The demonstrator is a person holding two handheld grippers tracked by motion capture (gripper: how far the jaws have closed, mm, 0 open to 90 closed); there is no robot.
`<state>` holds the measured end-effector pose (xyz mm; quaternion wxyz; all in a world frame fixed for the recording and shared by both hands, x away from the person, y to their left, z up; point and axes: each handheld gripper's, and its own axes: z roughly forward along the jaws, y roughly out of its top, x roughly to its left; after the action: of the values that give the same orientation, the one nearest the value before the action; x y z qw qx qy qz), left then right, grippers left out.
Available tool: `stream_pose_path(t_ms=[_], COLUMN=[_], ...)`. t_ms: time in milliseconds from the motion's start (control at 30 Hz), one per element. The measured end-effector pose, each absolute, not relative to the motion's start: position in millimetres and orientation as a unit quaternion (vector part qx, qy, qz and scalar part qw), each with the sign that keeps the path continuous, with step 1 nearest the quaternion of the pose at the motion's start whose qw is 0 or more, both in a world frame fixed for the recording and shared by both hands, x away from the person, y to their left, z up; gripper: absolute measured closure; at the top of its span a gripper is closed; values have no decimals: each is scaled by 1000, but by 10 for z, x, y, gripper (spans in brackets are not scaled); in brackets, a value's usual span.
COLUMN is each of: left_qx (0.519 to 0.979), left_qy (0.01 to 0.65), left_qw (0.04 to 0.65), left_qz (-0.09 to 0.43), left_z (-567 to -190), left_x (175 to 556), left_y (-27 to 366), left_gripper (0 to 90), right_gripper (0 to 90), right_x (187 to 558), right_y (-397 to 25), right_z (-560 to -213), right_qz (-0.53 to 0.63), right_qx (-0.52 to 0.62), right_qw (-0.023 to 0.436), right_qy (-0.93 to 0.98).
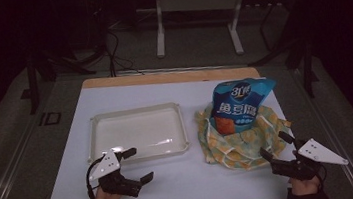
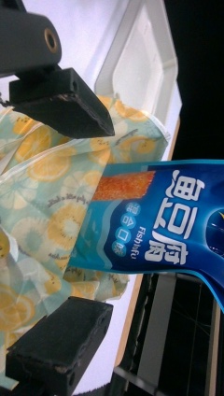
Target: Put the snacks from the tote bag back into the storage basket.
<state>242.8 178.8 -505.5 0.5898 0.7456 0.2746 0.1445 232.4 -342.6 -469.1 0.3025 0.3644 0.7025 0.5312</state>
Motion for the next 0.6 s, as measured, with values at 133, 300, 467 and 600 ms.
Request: stream_pose_path(t_ms=[133,300,467,600], left_qx=[726,721,726,718], left_qy=[296,300,283,285], left_qw=[603,610,616,632], left_qz=[146,133,114,66], left_z=[-5053,-5052,-5034,-5009], left_x=[2427,2423,2434,2484], left_y=[1866,1894,1884,1872], left_gripper=[3,3,3,3], right_gripper=[127,126,110,110], right_x=[2319,2330,2316,2304], right_y=[-3438,-3437,-3454,-3474], right_z=[-4711,-4731,-4715,-4684], right_qz=[520,510,508,504], right_qx=[372,390,378,356], right_qw=[310,304,297,293], right_qy=[704,704,715,730])
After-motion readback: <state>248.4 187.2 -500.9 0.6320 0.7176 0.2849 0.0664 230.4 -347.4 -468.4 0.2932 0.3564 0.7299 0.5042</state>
